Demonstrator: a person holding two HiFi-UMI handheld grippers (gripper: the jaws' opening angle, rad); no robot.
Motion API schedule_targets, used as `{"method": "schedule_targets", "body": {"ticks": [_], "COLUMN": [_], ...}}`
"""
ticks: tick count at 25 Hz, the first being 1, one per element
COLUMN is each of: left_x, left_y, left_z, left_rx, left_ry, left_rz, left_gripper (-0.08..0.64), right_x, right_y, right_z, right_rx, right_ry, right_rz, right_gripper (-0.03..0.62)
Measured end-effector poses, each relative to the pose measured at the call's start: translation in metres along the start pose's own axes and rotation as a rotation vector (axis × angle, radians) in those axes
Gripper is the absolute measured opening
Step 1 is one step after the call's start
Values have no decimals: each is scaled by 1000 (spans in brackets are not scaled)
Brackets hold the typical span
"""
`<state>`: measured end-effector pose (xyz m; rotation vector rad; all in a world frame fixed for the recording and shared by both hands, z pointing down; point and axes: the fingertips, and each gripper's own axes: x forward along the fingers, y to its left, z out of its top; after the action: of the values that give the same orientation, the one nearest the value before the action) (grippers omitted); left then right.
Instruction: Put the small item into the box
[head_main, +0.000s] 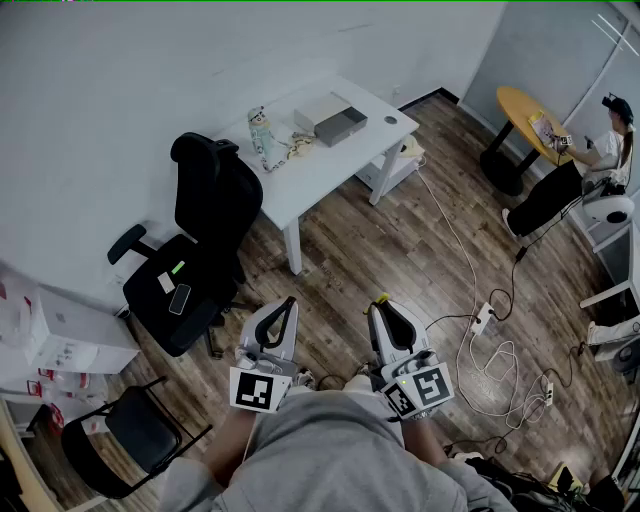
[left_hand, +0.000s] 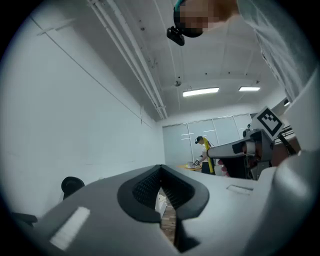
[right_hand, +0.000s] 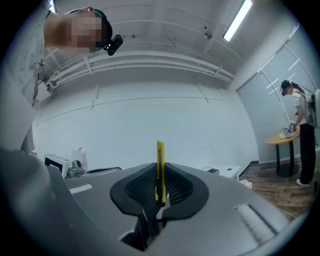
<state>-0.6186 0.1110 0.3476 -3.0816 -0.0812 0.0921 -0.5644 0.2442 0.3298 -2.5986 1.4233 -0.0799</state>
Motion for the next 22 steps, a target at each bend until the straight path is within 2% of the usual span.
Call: {"method": "schedule_targets", "body": {"ticks": [4,14,22], "left_x": [4,8,-3], "left_y": [2,-24,-9], "left_z": [-1,-6,-12], "left_rx": [-12,-29,-42], "left_ry": [1,-4,6], "left_rz": [-13,-109,-81], "left_gripper": [3,3,3], "right_x": [-2,-26,-25], "right_y": [0,-5,0], "right_z": [3,-2,-7], "right_rx": [-18,-17,10], "right_ry": [-4,3,0], "right_rz": [-24,-101,-121], "right_gripper": [64,64,64]}}
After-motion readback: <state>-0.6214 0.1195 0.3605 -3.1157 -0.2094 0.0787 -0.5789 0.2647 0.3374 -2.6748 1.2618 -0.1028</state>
